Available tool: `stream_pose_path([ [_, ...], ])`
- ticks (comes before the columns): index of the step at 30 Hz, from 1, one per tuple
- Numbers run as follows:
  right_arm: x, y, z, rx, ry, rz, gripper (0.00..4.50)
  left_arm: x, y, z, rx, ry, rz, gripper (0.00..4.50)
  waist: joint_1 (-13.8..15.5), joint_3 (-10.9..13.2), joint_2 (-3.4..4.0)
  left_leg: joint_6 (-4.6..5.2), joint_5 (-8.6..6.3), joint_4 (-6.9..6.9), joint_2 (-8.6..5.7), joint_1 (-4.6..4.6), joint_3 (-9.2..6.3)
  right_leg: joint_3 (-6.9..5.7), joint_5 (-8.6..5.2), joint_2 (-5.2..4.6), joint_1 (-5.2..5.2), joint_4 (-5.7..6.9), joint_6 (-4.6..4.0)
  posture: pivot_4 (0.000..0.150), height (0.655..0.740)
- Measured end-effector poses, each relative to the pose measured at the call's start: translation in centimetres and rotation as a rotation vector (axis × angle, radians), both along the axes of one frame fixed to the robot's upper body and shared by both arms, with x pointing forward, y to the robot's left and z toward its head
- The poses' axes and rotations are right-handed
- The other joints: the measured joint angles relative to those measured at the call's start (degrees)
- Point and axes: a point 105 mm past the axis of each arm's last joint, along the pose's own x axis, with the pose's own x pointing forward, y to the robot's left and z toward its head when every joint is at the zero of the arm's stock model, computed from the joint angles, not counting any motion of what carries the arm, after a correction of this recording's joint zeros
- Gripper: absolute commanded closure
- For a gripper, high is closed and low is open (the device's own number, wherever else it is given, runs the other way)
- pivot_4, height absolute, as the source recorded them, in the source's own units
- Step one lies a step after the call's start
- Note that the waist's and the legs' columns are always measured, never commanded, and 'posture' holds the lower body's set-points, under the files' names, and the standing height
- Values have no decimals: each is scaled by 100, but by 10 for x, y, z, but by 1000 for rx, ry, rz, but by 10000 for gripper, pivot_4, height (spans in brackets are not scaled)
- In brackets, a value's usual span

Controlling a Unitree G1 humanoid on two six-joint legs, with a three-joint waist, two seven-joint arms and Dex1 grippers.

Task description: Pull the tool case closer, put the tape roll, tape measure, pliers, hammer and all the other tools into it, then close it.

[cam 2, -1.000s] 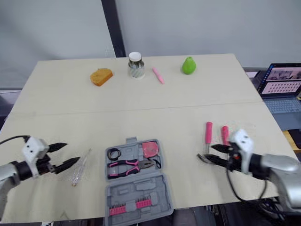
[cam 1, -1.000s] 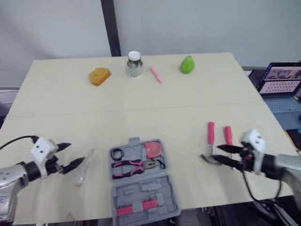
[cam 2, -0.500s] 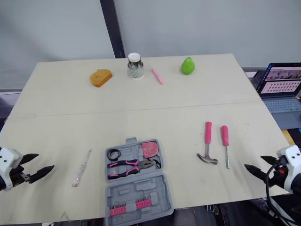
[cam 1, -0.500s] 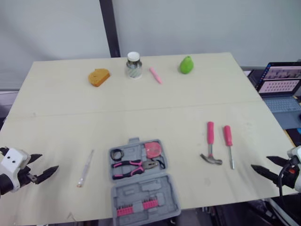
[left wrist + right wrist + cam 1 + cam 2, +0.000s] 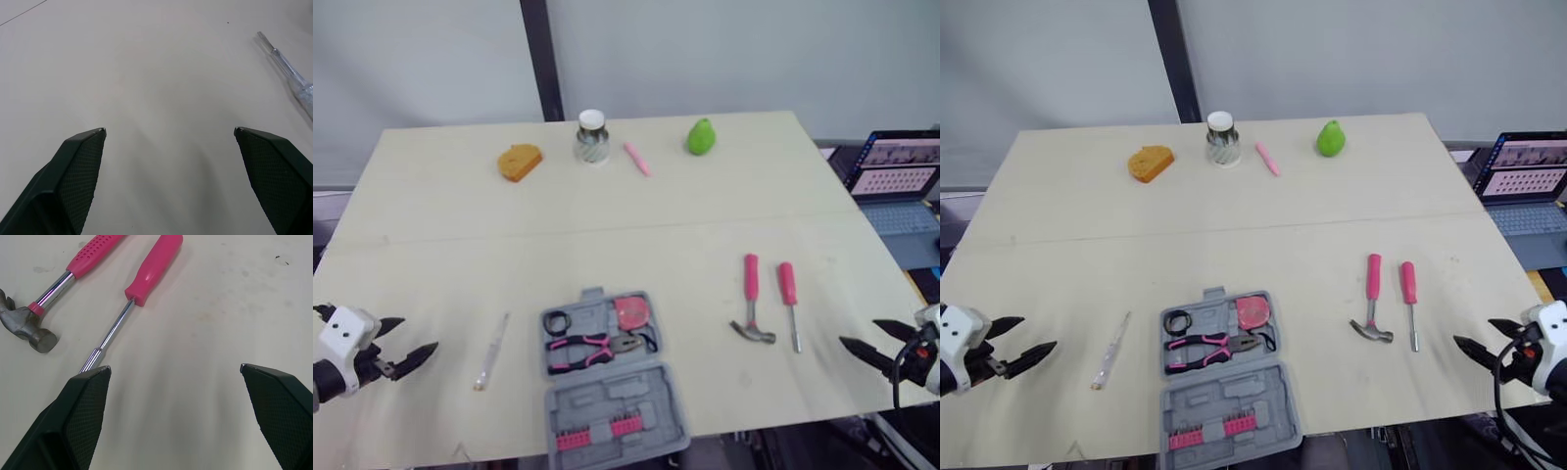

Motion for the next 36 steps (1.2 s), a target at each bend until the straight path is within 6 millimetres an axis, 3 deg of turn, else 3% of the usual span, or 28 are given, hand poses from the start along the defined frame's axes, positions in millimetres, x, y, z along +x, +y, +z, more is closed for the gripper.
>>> stream_pose_path([
  [12, -1, 0, -1, 1, 4, 0, 282, 3, -3, 1, 0, -2, -8, 0, 18, 7, 0, -3, -6, 11, 19, 0, 71, 17, 0, 3, -35, 6, 0, 1500, 7400],
  [14, -1, 0, -1, 0, 2, 2, 282, 3, -4, 0, 0, -2, -9, 0, 43, 4, -7, -10, -13, 16, 37, 2, 133, 44, 1, 6, -88, 33, -3, 1500, 7400],
  [16, -2, 0, -2, 0, 8, 1, 282, 5, -7, -1, -5, 0, -19, 0, 18, 6, 4, 5, 0, -18, -1, 2, 66, -17, 1, -27, -28, 7, -1, 1500, 7400],
  [18, -3, 0, -4, 2, 15, -3, 282, 9, -12, 0, -8, -8, -36, 0, -95, 17, 9, 25, 80, -138, -110, 37, -107, -188, 0, -127, 120, -75, 33, 1500, 7400],
  [31, 0, 0, -2, -2, 2, -4, 282, 10, -13, -1, -13, -7, -37, 0, 85, 27, -5, 19, 99, -153, -120, 71, -56, -114, 5, -122, 105, -82, 42, 1500, 7400],
  [36, -1, -1, -2, -11, 0, -7, 282, 12, -14, 0, -14, -11, -41, 0, 4, 31, 2, 35, 125, -173, -175, 57, -220, -242, 4, -169, 200, -115, 55, 1500, 7400],
])
